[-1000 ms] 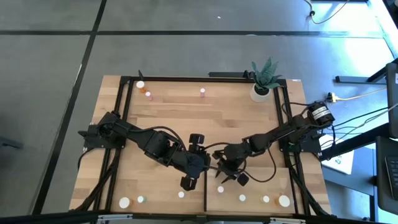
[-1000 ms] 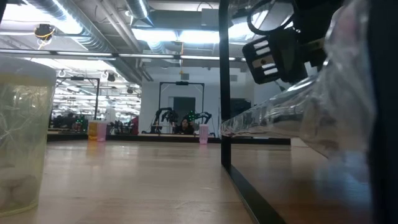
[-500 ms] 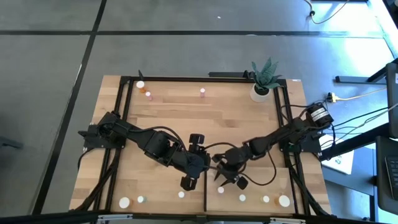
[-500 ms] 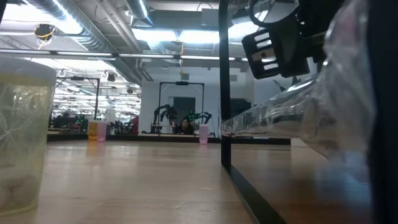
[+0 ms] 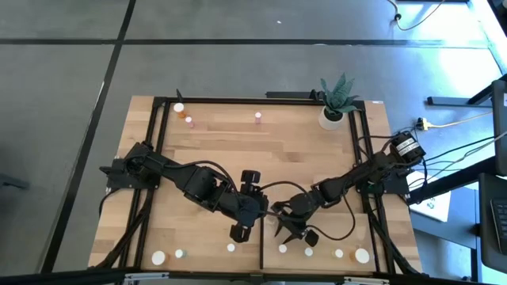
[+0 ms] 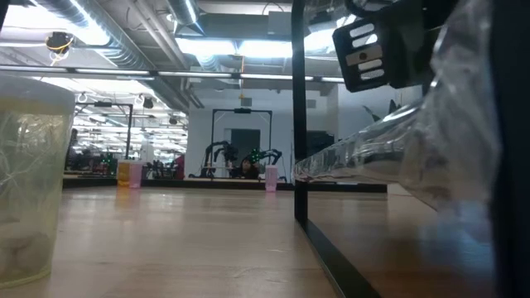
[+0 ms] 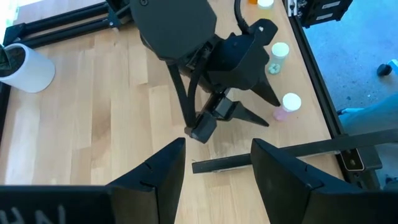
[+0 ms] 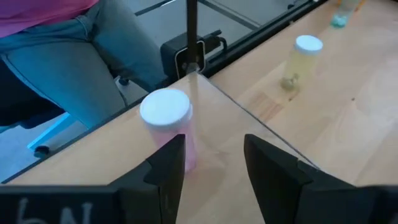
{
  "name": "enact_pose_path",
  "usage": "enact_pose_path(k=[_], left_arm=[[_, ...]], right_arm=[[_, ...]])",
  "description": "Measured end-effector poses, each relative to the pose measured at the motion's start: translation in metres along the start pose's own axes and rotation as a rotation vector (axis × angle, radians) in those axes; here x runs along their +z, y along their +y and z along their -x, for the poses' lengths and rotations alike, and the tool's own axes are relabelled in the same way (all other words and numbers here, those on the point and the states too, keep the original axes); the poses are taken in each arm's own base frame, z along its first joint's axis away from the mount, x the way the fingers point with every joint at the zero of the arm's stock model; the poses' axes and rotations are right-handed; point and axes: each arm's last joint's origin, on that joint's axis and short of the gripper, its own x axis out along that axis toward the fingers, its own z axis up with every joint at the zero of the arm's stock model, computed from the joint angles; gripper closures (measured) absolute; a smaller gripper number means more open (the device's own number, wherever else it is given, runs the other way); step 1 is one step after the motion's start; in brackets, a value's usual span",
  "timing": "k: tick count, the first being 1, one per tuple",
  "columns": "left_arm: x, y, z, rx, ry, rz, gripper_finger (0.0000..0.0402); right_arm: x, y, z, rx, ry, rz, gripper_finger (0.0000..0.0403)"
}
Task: Pick and place medicine bottles onto shelf by color
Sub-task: Put the middle pink pill bottle on the shelf
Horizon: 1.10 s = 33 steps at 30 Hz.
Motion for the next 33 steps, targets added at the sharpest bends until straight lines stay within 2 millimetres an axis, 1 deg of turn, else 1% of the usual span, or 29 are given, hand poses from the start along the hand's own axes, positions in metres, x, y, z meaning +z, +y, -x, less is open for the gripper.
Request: enact_pose_path(k=[7, 14, 20, 25, 33], left_arm=[[0.000, 0.000, 0.000, 0.000, 0.000, 0.000, 0.0225], [0.000, 0.000, 0.000, 0.000, 0.000, 0.000, 0.0225], [0.000, 0.000, 0.000, 0.000, 0.000, 0.000, 0.0225], [0.000, 0.000, 0.000, 0.000, 0.000, 0.000, 0.0225], [0.000, 0.000, 0.000, 0.000, 0.000, 0.000, 0.0225]], right_arm=[[0.002, 0.003, -0.001, 0.006, -0.012, 0.011, 0.0236], [0.001, 0.000, -0.001, -0.082, 0.012, 0.014, 0.0236], [-0.002, 0.001, -0.003, -0.076, 0.024, 0.011, 0.0236], [-0.012, 0.000, -0.011, -0.068, 0.060, -0.003, 0.0236], [-0.009, -0.001, -0.011, -0.073, 0.029, 0.006, 0.0236]])
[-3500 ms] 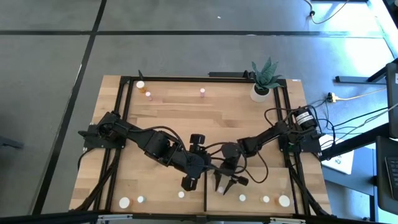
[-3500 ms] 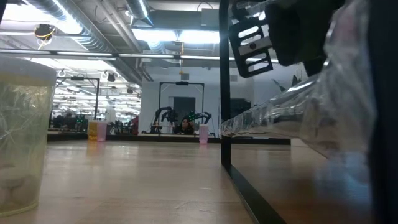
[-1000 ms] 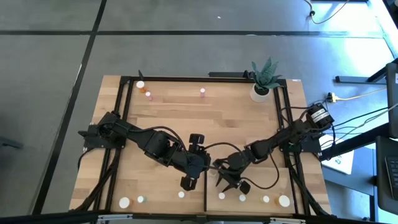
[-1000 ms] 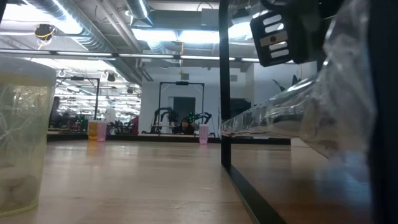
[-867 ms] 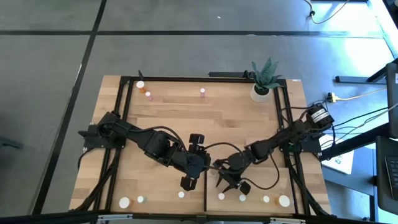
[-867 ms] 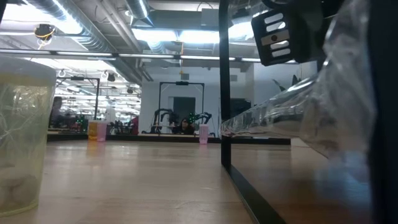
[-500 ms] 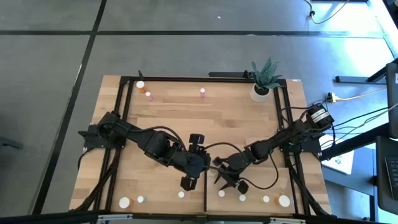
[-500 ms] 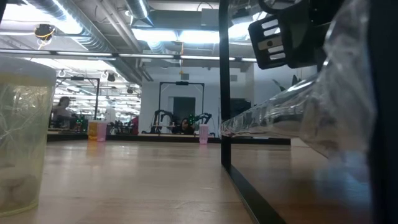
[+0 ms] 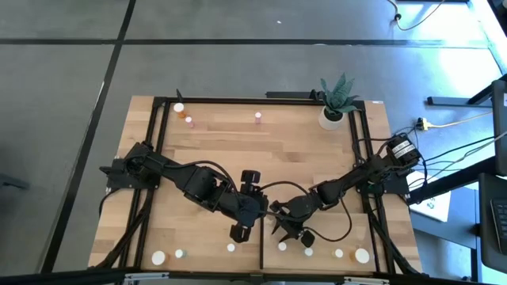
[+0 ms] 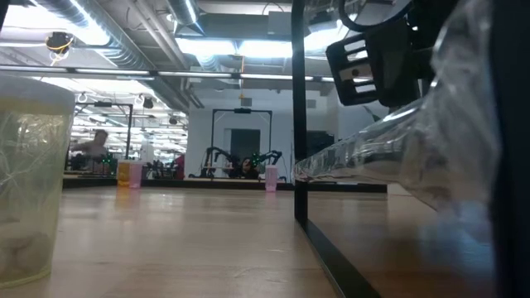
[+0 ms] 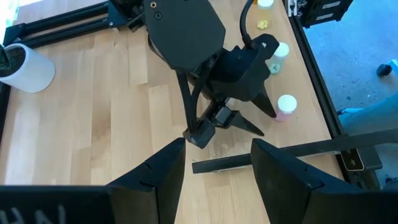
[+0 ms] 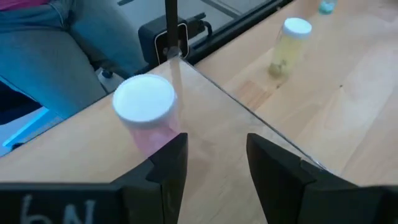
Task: Pick and place medicine bottles onto shelf by color
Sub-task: Put the middle pink pill bottle on the shelf, then put the bottom yellow pill bottle on the shelf aligned with the other yellow pill bottle
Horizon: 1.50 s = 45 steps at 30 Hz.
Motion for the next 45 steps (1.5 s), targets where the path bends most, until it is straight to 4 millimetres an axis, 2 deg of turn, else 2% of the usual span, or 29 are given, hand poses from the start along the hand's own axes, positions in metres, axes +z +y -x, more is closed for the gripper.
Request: enact_pose_path(k=[29, 36, 45], left_arm=[[0.000, 0.000, 0.000, 0.000, 0.000, 0.000, 0.0225], [-0.001, 0.000, 0.000, 0.003, 0.006, -0.003, 0.0225], [-0.014, -0.003, 0.004, 0.095, 0.111, 0.026, 0.0225]], right_arm=[[0.006, 0.003, 0.003, 0.058, -0.039, 0.001, 0.0236], [0.026, -0.002, 0.035, 0.011, -0.070, 0.015, 0.0236], [0.047, 0.003, 0.100, -0.278, 0.011, -0.036, 0.0236]])
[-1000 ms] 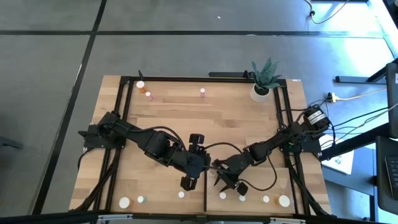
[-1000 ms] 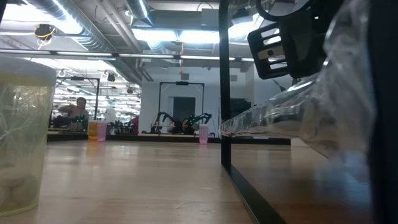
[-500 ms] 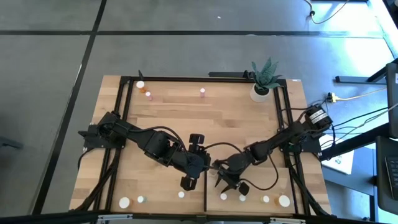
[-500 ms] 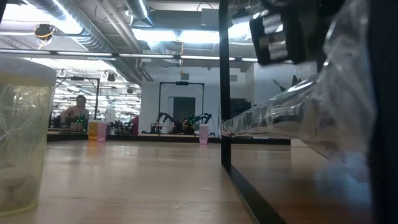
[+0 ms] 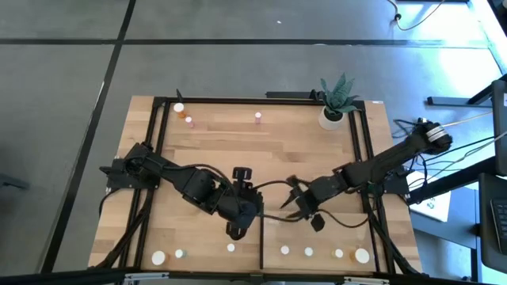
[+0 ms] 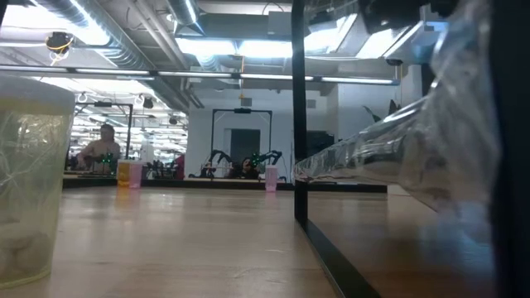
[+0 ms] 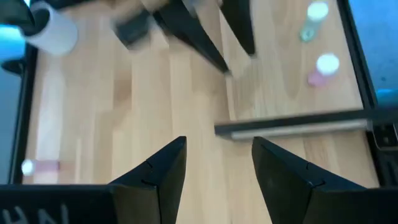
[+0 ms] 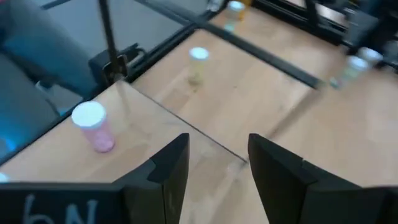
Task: Pick and place medicine bottles onto shelf by color
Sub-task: Put the bottom yellow pill bottle on the shelf aligned with the other yellow pill bottle
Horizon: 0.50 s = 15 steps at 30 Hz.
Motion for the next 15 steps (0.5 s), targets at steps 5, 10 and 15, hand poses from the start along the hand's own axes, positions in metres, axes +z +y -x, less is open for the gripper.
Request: enact_pose_path(k=[5, 10, 15], left_arm=[[-0.011, -0.012, 0.007, 0.055, 0.046, 0.028, 0.0225], [-0.024, -0.022, 0.016, 0.120, 0.090, 0.084, 0.0225], [-0.034, -0.029, 0.022, 0.145, 0.137, 0.167, 0.0225]], right_arm=[[0.008, -0.002, 0.028, -0.043, 0.031, -0.049, 0.0236], [0.028, -0.007, 0.046, -0.109, 0.122, -0.067, 0.0236], [0.046, -0.010, 0.060, -0.108, 0.155, -0.067, 0.0236]])
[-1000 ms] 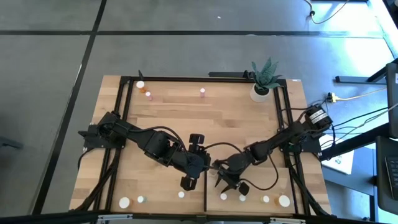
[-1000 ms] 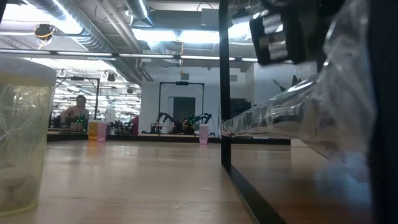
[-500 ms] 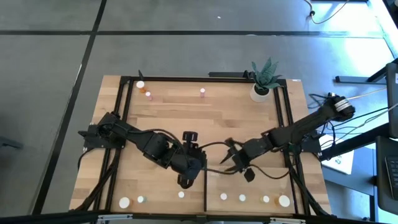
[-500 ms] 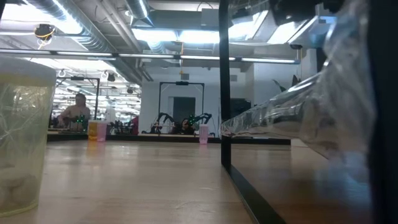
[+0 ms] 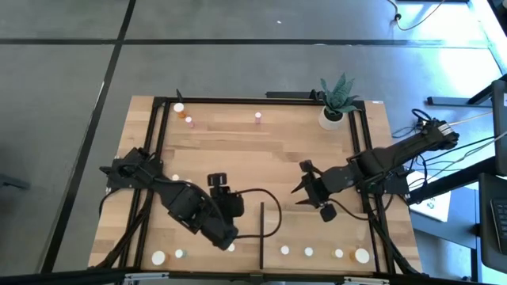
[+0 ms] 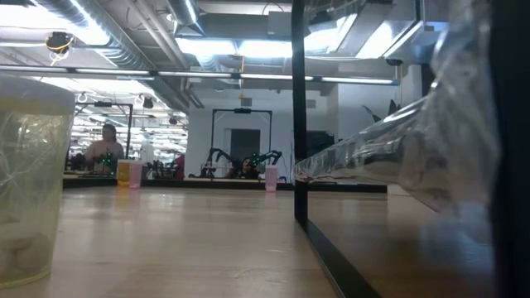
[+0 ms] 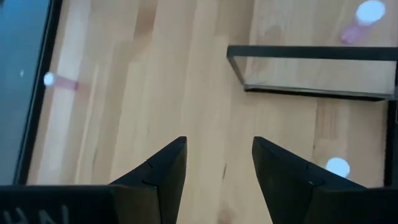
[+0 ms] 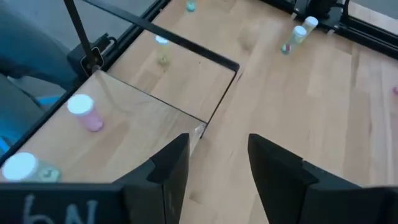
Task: Pick and place medicine bottles onto shelf by color
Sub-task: Put the bottom yellow pill bottle on the shelf aligned with the other yellow pill bottle
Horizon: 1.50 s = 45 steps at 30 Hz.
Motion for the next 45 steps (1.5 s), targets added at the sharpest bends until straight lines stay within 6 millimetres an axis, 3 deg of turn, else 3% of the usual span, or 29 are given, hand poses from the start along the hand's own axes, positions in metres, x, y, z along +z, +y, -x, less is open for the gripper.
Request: enact_pose_path(k=[9, 13, 24, 32, 45], left_arm=[[-0.016, -0.022, 0.015, -0.083, 0.017, 0.014, 0.0225], [-0.027, -0.035, 0.013, -0.089, 0.026, -0.001, 0.0225], [-0.057, -0.075, -0.029, -0.178, 0.107, -0.057, 0.0225], [-0.064, -0.098, -0.057, -0.299, 0.043, -0.090, 0.0225], [-0.091, -0.109, -0.104, -0.309, 0.037, -0.100, 0.0225]], right_arm=[[0.007, -0.003, 0.019, 0.006, 0.099, -0.093, 0.0236], [0.011, -0.003, 0.026, 0.010, 0.119, -0.135, 0.0236], [0.011, -0.001, 0.027, 0.049, 0.129, -0.136, 0.0236], [0.012, 0.002, 0.028, 0.154, 0.126, -0.142, 0.0236], [0.012, 0.002, 0.028, 0.160, 0.125, -0.141, 0.0236]])
